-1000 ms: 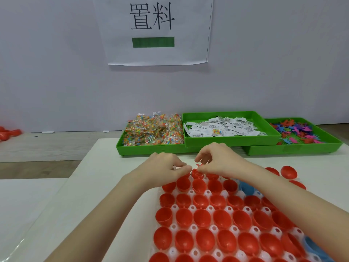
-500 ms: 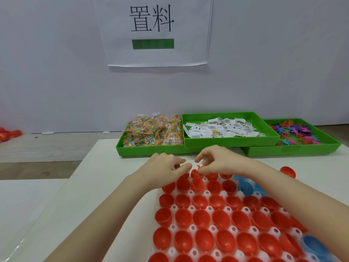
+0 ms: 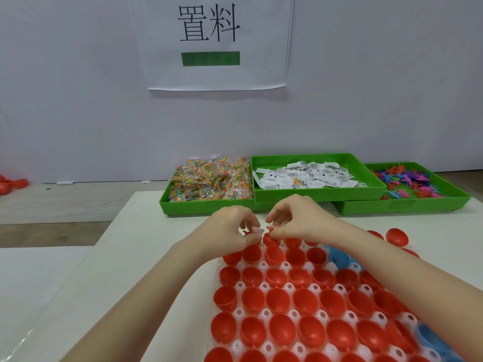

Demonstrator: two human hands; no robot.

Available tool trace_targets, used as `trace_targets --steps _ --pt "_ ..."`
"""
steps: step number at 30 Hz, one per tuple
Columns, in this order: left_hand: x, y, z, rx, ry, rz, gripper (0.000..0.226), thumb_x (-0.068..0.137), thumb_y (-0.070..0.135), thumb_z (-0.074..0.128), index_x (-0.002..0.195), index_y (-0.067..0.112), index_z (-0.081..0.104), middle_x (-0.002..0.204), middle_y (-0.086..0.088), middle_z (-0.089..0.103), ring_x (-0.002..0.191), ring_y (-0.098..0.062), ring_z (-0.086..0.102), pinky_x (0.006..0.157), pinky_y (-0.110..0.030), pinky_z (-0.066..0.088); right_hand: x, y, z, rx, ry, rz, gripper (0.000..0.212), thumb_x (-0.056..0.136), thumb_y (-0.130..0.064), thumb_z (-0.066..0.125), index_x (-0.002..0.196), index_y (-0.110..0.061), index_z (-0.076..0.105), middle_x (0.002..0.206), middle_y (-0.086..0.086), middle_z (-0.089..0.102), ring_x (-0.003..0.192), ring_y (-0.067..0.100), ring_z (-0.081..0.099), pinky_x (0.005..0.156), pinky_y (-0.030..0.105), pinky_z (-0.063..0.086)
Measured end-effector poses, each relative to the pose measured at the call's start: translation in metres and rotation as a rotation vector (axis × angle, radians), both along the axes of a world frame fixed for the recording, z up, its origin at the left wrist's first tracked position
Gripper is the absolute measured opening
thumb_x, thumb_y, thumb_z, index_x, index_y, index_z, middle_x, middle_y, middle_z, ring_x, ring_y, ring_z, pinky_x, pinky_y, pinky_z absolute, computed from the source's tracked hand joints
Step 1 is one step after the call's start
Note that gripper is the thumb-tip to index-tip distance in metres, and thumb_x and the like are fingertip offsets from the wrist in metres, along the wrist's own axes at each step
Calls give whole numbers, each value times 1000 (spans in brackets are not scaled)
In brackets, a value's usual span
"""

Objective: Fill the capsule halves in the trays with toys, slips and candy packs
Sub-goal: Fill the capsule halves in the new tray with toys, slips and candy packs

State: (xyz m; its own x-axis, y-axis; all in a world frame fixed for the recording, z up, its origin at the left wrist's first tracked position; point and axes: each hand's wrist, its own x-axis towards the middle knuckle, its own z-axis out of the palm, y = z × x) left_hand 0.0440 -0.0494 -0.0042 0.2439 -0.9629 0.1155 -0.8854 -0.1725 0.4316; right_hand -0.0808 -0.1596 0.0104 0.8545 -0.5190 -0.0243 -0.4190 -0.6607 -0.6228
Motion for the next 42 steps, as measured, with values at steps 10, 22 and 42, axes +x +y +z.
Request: trace_targets --steps 10,22,42 --pt "-4 4 -2 -31 -196 -14 47 79 60 54 113 28 55 110 17 58 106 -1 50 90 -26 27 -2 6 2 -56 28 15 30 74 -11 67 103 -18 66 73 -14 56 71 6 57 74 27 53" --pt "-13 -2 -7 61 -171 -20 53 78 52 62 118 23 43 117 10 60 111 -9 52 91 -28 25 -3 7 2 28 -25 -107 25 75 -4 65 98 -12 70 80 1 69 77 9 63 74 24 53" --pt "-10 -6 -5 37 -65 -3 57 77 60 59 124 30 48 116 16 56 112 -4 50 92 -29 26 -8 -4 12 55 -33 -142 42 90 -53 40 97 -18 62 80 -9 65 77 10 60 81 31 47"
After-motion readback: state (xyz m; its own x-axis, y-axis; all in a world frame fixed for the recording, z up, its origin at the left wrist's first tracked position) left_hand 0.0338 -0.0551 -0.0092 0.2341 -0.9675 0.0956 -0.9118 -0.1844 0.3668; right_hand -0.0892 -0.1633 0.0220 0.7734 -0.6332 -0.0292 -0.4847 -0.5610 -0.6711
